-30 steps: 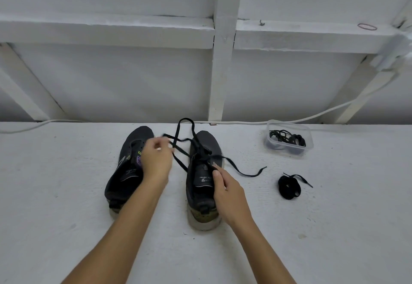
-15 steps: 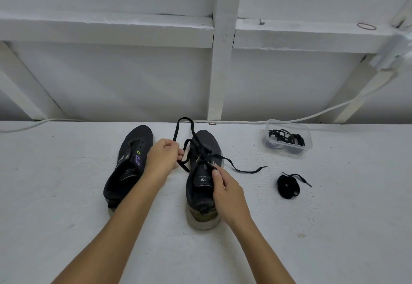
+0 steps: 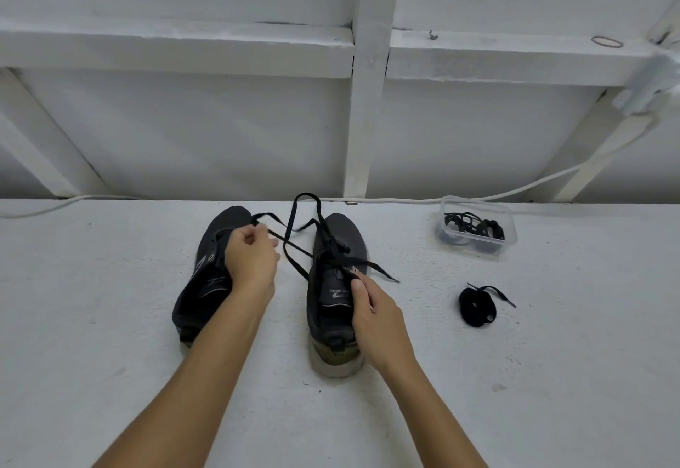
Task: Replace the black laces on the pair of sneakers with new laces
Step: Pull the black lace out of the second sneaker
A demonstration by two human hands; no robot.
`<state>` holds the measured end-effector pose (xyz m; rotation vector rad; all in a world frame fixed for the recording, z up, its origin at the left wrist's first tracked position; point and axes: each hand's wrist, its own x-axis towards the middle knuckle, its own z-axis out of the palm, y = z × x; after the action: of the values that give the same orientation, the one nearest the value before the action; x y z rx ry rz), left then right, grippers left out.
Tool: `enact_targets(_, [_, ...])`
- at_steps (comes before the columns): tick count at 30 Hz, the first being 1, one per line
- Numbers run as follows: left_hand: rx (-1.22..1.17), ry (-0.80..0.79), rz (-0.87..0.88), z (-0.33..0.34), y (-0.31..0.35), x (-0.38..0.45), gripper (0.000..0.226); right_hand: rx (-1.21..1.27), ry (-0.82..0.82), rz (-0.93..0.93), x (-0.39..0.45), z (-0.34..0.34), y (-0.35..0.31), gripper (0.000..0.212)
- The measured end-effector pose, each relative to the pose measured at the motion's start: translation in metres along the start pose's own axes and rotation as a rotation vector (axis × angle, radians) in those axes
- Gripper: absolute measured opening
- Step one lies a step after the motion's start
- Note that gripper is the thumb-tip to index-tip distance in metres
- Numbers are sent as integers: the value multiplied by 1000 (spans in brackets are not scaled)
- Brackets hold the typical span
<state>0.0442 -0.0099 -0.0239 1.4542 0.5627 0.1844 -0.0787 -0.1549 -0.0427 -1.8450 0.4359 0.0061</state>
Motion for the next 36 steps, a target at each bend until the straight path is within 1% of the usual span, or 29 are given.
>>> enact_targets(1, [3,6,-28,-2,0,3,15,2,-1,-2,0,0,0,31])
enact_targets(2, [72,-63,-59,-4,-3,2,16,2,-1,-5,0,0,-1,30])
enact_targets(3, [166,-186,-101,-5,-5,-1,18,6,1,-6,0,0,-2,30])
enact_targets(5, [339,-483,-184,-8,-11,-13,21,15,2,-7,0,0,-3,29])
enact_targets(6, [377,-609,-182,-10,-16,-18,19,14,3,-10,0,0,-3,29])
enact_targets(7, [379,-674,-145,-9,-20,-22,18,9,4,-14,-1,0,-3,30])
enact_targets(8, [374,-671,-90,-7,-23,-23,17,3,5,-16,-1,0,-3,30])
enact_targets(10, [398,-565,28,-3,-24,-20,13,0,8,-12,-1,0,-3,28])
enact_targets(11, [390,-473,78,-1,-23,-18,9,-2,8,-13,-1,-1,-4,28])
enact_targets(12, [331,-347,108,1,-20,-15,7,-9,8,-14,-1,-1,-4,27])
enact_targets(14, [95,-77,95,0,-9,-5,6,-9,3,-13,-1,0,-2,27])
enact_targets(15, [-3,3,62,-2,-3,-2,5,-4,1,-9,-1,1,-1,29])
enact_targets(16, [-18,5,24,-5,-1,0,8,-2,0,-4,-1,1,0,30])
enact_targets(17, [56,-72,-13,-7,0,0,13,-1,-2,-4,0,1,1,31])
enact_targets(20, [520,-537,-136,-10,-6,-10,28,-4,10,-19,2,3,3,33])
enact_targets(21, [584,-642,-140,-11,-8,-15,27,-3,14,-22,2,3,3,33])
enact_targets(22, [567,-680,-102,-11,-12,-18,21,-5,16,-22,2,3,3,33])
enact_targets(24, [471,-639,16,-10,-14,-21,8,-3,15,-21,1,3,1,32])
enact_targets(26, [435,-621,50,-7,-13,-21,8,-1,12,-18,0,2,0,31])
enact_targets(27, [439,-588,67,-5,-12,-19,10,-1,11,-20,0,1,-1,31])
enact_targets(28, [433,-514,87,-4,-13,-16,11,-4,10,-22,-1,1,-3,30])
enact_targets(29, [386,-405,89,-3,-14,-14,11,-4,7,-23,-1,0,-4,29])
enact_targets(31, [192,-167,51,-1,-12,-12,13,2,4,-17,-2,0,-4,29])
enact_targets(32, [113,-79,30,0,-11,-12,14,4,4,-14,-2,0,-4,30])
enact_targets(33, [82,-43,6,0,-11,-11,15,4,6,-10,-2,0,-3,31])
enact_targets(34, [97,-70,-32,1,-13,-11,16,3,7,-8,-2,1,-3,32])
enact_targets(36, [182,-267,-150,1,-15,-13,24,3,10,-11,-1,1,-2,32])
